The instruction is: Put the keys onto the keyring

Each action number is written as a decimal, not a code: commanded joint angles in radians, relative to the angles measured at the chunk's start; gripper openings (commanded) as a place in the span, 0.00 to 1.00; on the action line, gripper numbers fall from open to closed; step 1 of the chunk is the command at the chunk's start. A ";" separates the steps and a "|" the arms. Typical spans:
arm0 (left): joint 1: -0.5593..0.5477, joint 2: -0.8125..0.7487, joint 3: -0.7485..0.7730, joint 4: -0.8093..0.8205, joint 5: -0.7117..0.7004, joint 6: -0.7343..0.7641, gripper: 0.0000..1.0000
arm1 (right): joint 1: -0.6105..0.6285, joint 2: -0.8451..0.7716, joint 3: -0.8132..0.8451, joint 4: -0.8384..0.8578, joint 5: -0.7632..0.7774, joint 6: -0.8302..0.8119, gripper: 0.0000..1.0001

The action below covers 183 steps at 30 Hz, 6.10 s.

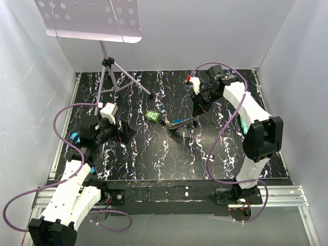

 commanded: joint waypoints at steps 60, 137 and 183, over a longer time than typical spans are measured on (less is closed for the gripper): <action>0.002 -0.022 0.006 0.002 0.006 0.015 0.98 | 0.032 -0.003 0.251 -0.097 -0.162 0.050 0.01; -0.027 -0.175 -0.221 0.846 0.538 -0.367 0.98 | 0.282 -0.087 0.305 -0.385 -0.551 -0.543 0.01; -0.432 0.032 -0.106 0.794 0.239 0.023 0.37 | 0.360 -0.105 0.224 -0.490 -0.628 -0.825 0.01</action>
